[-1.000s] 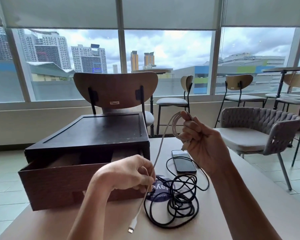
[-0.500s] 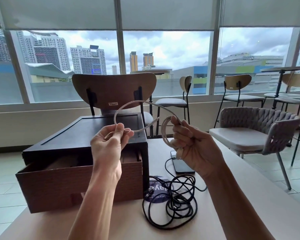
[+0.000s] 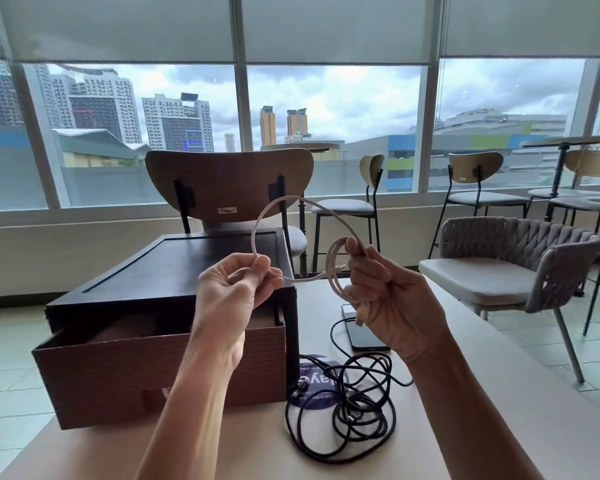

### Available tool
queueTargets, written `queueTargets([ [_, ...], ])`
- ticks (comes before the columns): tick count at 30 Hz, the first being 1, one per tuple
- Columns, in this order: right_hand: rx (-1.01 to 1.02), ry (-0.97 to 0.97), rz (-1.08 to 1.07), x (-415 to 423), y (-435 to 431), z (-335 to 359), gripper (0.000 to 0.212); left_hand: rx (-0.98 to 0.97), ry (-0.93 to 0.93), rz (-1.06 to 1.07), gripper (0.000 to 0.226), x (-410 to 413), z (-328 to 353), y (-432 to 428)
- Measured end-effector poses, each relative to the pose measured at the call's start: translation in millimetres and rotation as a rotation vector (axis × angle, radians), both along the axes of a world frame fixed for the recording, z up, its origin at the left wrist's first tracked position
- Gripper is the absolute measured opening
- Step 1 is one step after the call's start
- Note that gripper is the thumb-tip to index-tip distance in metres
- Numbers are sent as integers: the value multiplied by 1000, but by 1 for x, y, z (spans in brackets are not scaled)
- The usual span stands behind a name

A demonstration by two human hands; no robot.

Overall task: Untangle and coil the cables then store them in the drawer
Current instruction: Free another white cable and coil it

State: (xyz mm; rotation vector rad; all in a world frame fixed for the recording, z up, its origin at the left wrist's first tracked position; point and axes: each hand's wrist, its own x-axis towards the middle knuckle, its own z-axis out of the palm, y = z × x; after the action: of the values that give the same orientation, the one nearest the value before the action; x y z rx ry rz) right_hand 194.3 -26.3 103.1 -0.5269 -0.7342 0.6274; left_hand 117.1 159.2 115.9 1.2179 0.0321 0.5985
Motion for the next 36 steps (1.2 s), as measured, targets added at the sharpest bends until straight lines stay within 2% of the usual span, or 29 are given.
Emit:
queueTargets([
  [4, -10, 41, 43, 0, 4, -3, 30, -26, 92, -130, 8, -4, 1, 2],
  [11, -48, 53, 110, -5, 19, -8, 28, 9, 138, -363, 7, -3, 2, -8],
  [17, -10, 33, 121, -1, 20, -8, 21, 248, 214, -571, 17, -6, 0, 2],
  [21, -11, -26, 89, 0, 21, -6, 22, 347, 289, -614, 21, -14, -1, 19],
  [24, -32, -70, 72, -1, 22, -5, 20, 393, 317, -573, 41, -15, 1, 20],
  [27, -56, -74, -88, -6, 24, 0, 22, 448, 351, -467, 52, -17, 6, 12],
  [29, -76, -58, -244, -8, 24, 3, 27, 591, 305, -310, 47, -16, 8, 5],
  [31, -73, -41, -336, -8, 23, 6, 30, 833, 167, -92, 44, -13, 9, 0],
  [33, -76, -13, -380, -7, 22, 7, 31, 954, 26, -45, 42, -12, 11, -8],
  [36, -81, 4, -368, -7, 22, 6, 31, 1120, -40, 26, 27, -14, 10, -22],
])
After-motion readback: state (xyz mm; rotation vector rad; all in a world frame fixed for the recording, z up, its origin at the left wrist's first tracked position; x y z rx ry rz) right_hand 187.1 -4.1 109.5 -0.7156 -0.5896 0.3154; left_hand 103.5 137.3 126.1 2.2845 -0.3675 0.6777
